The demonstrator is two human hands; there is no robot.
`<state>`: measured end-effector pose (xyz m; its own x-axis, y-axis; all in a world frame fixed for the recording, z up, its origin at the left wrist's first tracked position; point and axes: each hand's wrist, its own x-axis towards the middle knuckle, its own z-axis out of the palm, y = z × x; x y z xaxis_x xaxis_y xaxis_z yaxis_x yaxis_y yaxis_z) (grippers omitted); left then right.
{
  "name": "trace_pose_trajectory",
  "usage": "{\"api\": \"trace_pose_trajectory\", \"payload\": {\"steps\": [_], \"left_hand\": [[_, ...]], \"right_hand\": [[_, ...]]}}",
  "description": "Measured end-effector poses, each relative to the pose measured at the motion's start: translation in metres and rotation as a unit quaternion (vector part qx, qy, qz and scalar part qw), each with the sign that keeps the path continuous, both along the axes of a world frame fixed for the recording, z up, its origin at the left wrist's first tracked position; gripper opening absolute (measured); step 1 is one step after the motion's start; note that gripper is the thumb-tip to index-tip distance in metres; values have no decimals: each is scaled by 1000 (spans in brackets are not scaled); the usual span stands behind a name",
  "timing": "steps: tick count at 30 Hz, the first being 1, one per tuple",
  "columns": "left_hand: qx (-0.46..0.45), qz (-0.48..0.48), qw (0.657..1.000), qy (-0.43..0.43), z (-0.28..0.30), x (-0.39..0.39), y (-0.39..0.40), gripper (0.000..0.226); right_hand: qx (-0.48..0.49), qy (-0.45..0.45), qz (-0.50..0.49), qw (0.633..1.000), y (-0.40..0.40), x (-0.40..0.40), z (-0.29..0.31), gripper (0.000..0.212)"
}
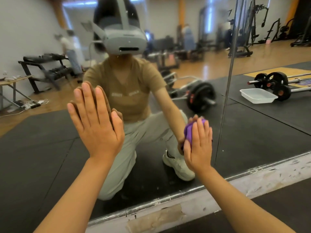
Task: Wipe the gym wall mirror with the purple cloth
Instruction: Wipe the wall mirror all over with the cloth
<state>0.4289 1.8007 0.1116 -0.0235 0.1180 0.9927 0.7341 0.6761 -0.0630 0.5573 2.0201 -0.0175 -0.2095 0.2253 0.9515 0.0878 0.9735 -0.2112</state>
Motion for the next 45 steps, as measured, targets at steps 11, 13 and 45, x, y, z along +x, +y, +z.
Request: {"api": "trace_pose_trajectory", "payload": {"steps": [11, 13, 45], "left_hand": [[-16, 0, 1000, 7, -1, -2, -4, 57], [-12, 4, 1000, 8, -2, -3, -3, 57], [-13, 5, 999, 31, -6, -7, -4, 55]], "right_hand": [[0, 63, -14, 998, -18, -20, -11, 57], [20, -9, -14, 1000, -22, -10, -53, 58], [315, -183, -35, 931, -29, -6, -91, 66]]}}
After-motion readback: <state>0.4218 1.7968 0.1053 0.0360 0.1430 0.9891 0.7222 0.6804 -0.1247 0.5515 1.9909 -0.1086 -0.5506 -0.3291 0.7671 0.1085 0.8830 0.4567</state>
